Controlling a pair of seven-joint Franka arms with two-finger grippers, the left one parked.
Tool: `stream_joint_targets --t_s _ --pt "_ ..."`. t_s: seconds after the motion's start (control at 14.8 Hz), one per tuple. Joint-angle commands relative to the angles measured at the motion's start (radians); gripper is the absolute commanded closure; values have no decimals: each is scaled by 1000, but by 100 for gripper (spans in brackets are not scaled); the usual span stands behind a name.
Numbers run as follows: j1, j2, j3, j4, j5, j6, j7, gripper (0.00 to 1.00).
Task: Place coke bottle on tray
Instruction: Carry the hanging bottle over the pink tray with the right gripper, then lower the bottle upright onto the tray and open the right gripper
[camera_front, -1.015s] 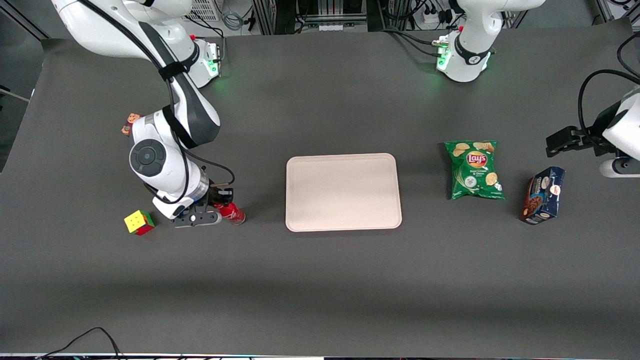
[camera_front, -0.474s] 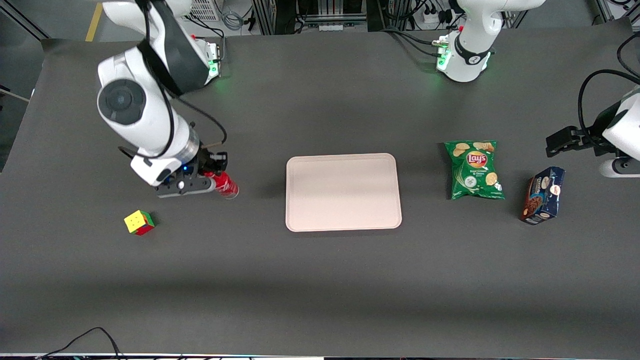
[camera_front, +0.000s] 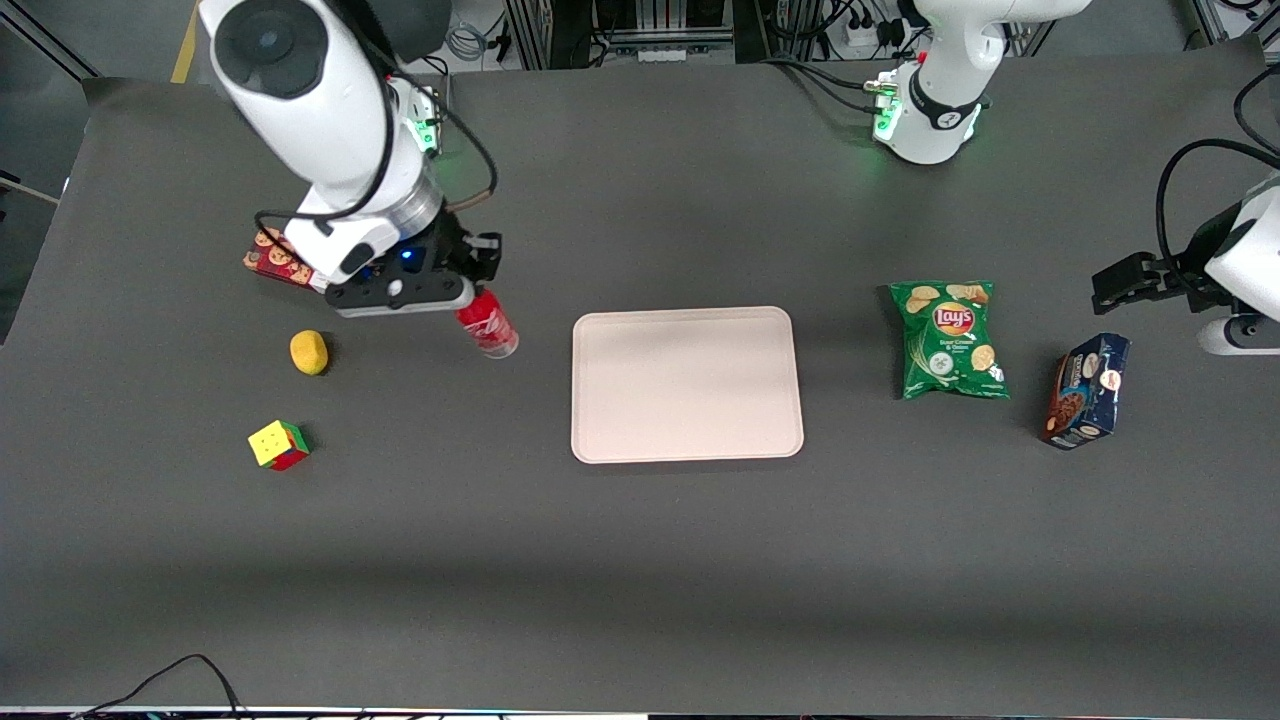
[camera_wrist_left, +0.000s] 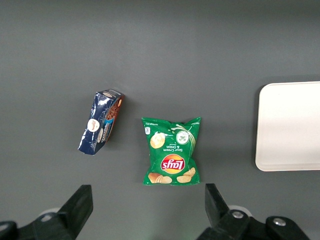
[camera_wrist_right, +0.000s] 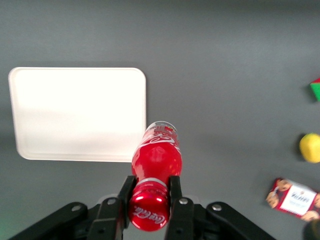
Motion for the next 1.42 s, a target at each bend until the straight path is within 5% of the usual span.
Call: stream_joint_targets --t_s 0.0,0.41,0.74,1.35 --pt "121 154 -1 155 -18 -34 171 100" --pt "156 309 11 155 -100 114 248 100" --pt "151 348 13 50 -104 294 260 100" --pt "141 395 11 -10 -131 368 260 100"
